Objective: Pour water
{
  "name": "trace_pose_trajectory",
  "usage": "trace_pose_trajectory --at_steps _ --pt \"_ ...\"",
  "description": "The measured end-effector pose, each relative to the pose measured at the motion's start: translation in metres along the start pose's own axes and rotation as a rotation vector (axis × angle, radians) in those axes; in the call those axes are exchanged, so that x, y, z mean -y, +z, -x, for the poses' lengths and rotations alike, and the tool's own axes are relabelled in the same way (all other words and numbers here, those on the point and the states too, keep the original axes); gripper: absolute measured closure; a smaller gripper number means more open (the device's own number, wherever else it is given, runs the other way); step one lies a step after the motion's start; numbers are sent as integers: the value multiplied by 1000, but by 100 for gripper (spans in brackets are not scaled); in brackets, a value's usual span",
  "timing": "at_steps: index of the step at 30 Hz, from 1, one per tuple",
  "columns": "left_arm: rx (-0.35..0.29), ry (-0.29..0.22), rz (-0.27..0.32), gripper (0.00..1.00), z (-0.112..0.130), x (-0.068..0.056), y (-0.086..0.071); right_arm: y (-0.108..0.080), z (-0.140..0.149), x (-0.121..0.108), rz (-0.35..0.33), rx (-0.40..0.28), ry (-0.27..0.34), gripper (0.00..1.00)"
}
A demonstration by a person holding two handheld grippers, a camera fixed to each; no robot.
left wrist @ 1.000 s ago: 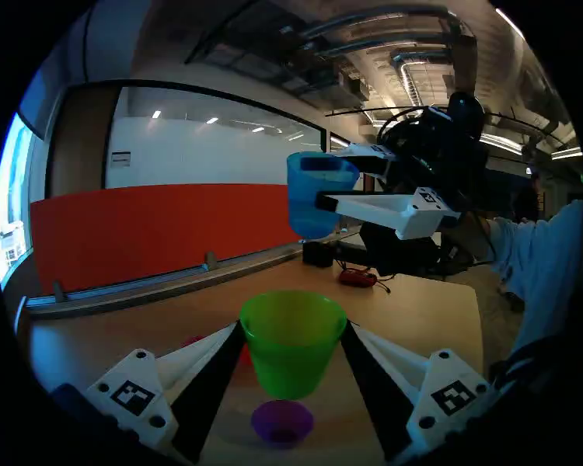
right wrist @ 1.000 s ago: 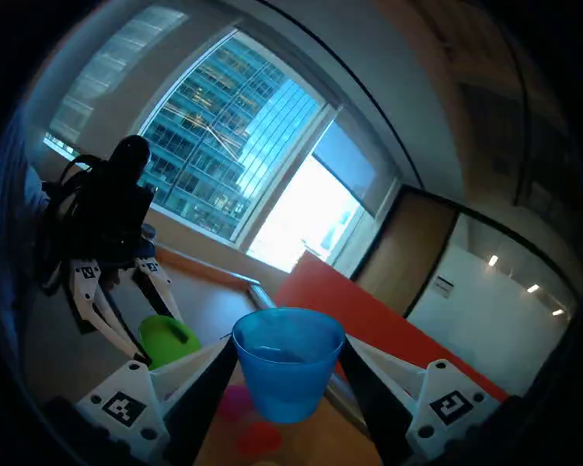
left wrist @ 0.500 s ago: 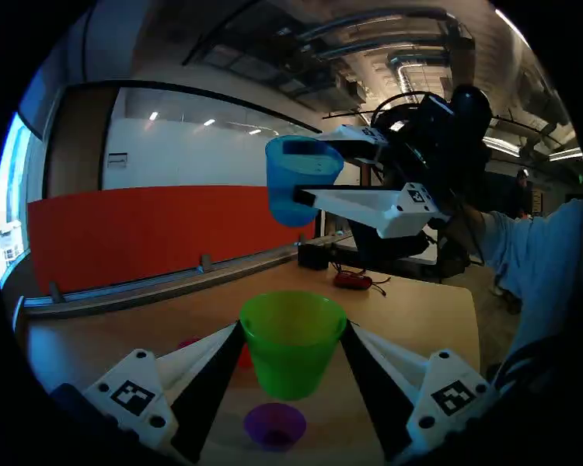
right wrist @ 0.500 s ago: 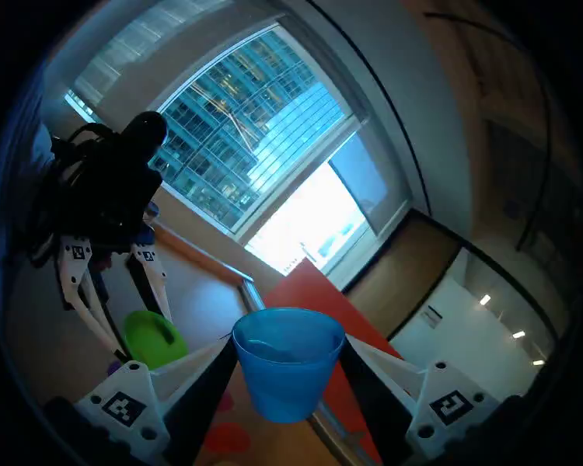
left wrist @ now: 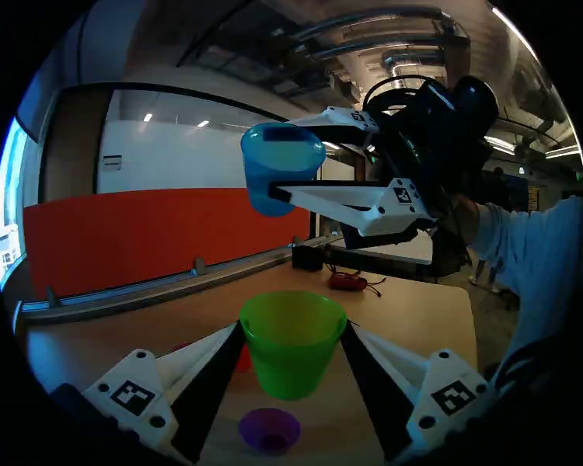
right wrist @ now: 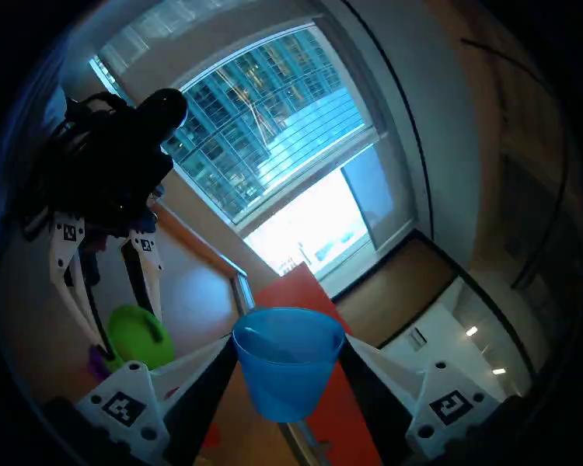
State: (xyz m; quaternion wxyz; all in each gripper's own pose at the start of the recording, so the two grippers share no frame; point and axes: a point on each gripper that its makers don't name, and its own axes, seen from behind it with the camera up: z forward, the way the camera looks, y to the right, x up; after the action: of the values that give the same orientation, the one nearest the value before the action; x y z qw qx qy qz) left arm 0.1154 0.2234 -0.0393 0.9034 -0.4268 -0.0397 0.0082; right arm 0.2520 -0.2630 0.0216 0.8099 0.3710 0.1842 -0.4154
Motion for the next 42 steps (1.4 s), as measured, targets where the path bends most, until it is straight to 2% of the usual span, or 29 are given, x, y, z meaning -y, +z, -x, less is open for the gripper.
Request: trace_pose_trajectory --at_steps 17,42 --pt "1 6 8 12 -2 0 6 4 1 -12 13 14 -127 9" --pt "3 14 0 12 -4 2 9 2 -1 -26 39 19 -241 9"
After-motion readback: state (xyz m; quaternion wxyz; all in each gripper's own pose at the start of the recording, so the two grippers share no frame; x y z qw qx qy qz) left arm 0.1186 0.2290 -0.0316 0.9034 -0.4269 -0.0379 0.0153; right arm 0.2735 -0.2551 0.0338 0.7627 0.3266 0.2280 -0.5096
